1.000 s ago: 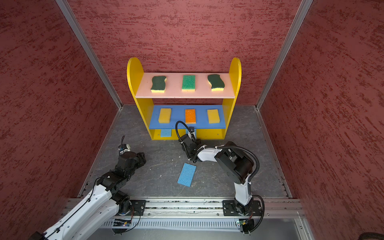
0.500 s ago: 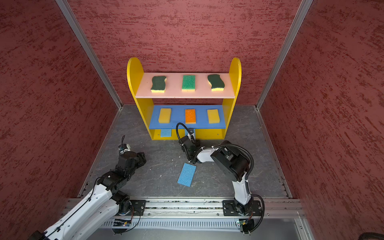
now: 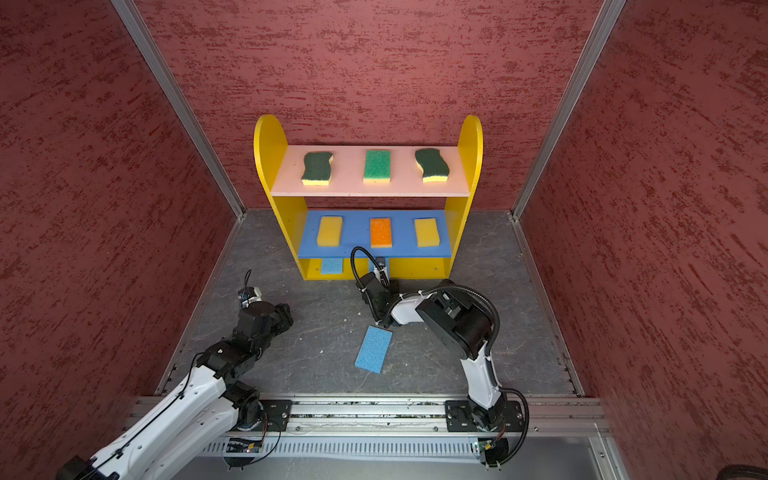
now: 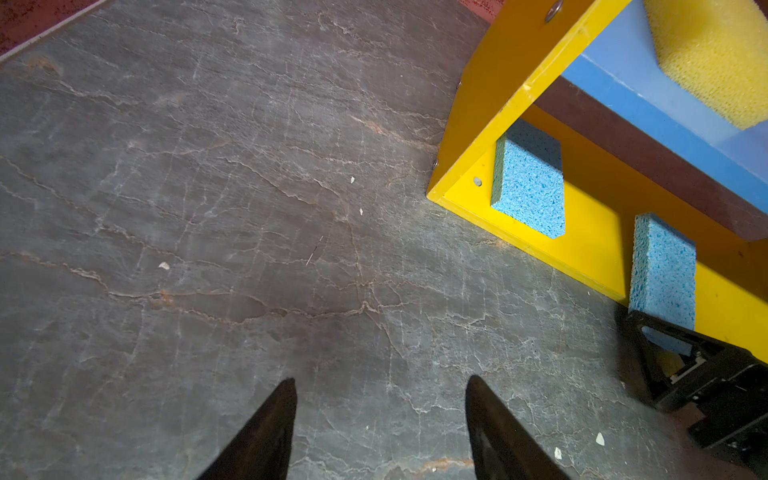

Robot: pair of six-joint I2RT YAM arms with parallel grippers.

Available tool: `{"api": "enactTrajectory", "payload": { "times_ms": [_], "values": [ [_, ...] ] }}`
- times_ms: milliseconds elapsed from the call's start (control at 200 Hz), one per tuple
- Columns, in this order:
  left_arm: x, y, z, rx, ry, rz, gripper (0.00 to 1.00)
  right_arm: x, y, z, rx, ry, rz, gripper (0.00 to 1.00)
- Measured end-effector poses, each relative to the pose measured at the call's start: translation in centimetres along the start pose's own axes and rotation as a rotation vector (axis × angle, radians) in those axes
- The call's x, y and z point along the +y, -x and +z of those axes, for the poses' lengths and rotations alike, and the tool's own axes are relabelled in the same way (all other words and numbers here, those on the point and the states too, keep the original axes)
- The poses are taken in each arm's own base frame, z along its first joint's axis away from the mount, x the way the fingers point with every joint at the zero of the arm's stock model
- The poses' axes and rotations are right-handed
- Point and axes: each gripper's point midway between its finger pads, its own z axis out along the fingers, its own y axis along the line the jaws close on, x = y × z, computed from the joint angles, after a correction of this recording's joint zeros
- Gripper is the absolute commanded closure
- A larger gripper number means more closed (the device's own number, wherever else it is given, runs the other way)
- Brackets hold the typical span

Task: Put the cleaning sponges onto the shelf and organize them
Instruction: 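Carry the held blue sponge to the shelf base beside the placed one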

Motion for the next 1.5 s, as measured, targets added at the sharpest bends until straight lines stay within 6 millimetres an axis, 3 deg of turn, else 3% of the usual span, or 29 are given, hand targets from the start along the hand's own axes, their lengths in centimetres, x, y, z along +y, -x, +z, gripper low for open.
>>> {"api": "enactTrajectory", "payload": {
  "times_ms": [1503],
  "values": [
    [0.02, -0.13, 0.19, 0.005, 0.004, 0.002, 0.35, -0.61, 0.48, 0.85, -0.054, -0.065, -0.117, 0.23]
  ]
}}
